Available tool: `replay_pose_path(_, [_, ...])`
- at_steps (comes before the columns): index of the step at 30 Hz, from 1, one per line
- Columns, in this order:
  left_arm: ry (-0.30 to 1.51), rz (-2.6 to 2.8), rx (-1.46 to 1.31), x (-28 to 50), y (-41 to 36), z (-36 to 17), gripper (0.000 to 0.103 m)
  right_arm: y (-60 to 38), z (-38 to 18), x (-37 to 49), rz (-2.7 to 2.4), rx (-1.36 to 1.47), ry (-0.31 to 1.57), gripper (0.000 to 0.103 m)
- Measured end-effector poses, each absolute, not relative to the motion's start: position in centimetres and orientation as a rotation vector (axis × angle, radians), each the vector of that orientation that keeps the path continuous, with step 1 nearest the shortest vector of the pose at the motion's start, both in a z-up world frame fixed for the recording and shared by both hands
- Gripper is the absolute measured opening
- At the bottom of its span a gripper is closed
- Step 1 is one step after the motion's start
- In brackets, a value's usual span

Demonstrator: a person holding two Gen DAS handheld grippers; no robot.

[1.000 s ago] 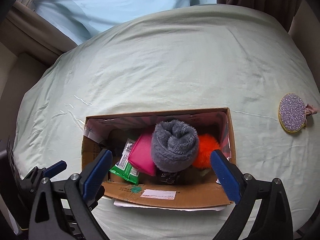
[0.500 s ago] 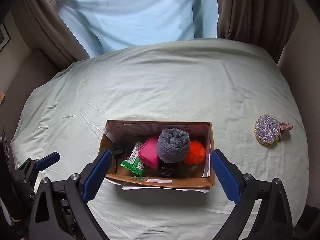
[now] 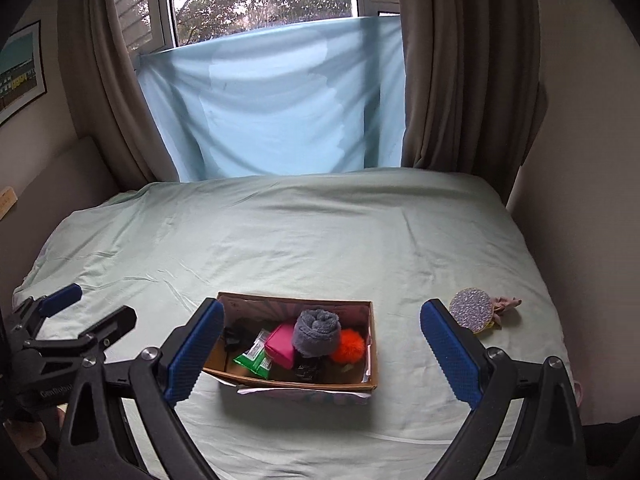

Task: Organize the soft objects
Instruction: 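Lift both tools from the box toward the glittery mirror and pink sock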

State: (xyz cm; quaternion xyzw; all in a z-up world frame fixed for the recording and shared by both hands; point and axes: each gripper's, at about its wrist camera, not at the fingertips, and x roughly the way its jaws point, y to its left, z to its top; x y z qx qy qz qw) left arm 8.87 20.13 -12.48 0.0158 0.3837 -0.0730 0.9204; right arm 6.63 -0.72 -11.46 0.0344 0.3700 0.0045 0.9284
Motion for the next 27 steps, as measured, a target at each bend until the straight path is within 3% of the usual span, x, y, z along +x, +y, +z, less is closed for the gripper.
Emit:
replay_pose_path(14, [0.733, -0.265, 0.031, 8.5, 16.2, -10.6, 0.103, -7.5, -10.1, 3.6, -0.142, 0.117, 0.665, 0.098])
replay_pose_path(27, [0.759, -0.288, 0.023, 9.7, 5.1, -11.2, 0.103, -20.5, -10.7, 3.7, -0.146, 0.074, 0.657, 0.098])
